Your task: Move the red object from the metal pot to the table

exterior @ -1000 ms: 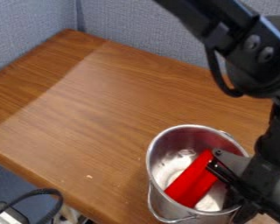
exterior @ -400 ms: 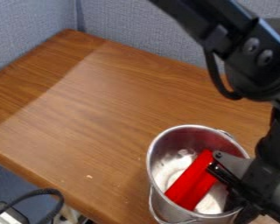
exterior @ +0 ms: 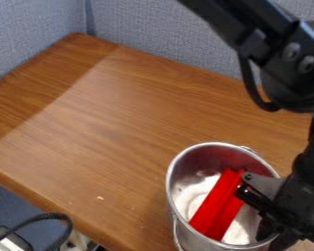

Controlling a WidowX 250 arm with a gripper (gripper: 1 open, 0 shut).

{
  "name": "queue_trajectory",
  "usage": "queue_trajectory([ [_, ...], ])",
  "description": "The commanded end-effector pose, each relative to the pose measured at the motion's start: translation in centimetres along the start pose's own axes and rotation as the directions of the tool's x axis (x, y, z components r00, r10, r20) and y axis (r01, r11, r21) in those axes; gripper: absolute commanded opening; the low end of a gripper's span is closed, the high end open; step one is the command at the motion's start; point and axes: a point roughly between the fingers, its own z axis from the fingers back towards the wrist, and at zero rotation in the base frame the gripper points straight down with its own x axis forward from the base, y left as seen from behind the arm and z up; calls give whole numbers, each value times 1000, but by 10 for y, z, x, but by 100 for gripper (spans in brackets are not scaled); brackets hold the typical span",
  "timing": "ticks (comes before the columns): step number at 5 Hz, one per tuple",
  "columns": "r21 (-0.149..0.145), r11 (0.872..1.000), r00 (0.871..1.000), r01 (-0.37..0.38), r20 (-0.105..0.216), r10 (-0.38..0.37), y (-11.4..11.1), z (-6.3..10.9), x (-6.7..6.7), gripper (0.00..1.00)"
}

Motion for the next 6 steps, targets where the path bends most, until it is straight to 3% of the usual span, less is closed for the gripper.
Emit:
queue_trajectory([
  [1,25,998,993,-59,-101,61,-9,-24,-14,0],
  [2,25,987,980,-158,-121,160,-3,-23,-11,0],
  [3,35,984,975,-175,-133,178,-1,-32,-8,100],
  [4,40,981,972,-188,-137,191,-2,-30,-4,0],
  [6,45,977,966,-207,-147,211,0,-23,-4,0],
])
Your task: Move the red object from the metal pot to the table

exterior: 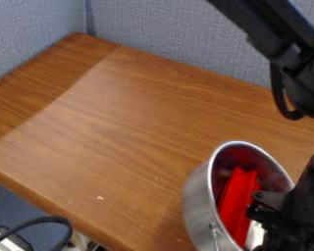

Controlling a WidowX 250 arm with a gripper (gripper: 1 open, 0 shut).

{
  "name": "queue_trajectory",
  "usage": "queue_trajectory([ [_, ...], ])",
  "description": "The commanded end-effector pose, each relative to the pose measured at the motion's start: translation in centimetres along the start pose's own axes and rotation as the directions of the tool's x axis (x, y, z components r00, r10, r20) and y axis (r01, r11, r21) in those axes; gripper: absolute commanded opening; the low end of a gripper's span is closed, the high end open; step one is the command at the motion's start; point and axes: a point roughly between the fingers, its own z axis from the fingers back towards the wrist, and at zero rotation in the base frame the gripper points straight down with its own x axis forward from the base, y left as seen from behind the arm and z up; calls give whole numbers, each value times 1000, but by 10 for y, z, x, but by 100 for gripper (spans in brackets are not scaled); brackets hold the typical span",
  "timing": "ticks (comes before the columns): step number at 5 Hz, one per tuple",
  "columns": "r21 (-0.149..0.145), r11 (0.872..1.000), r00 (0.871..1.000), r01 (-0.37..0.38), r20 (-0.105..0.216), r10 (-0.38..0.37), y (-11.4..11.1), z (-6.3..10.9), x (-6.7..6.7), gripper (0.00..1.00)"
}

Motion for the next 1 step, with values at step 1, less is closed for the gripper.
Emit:
queue_trajectory([
  [1,31,998,998,-52,-46,53,14,-10,-5,0],
])
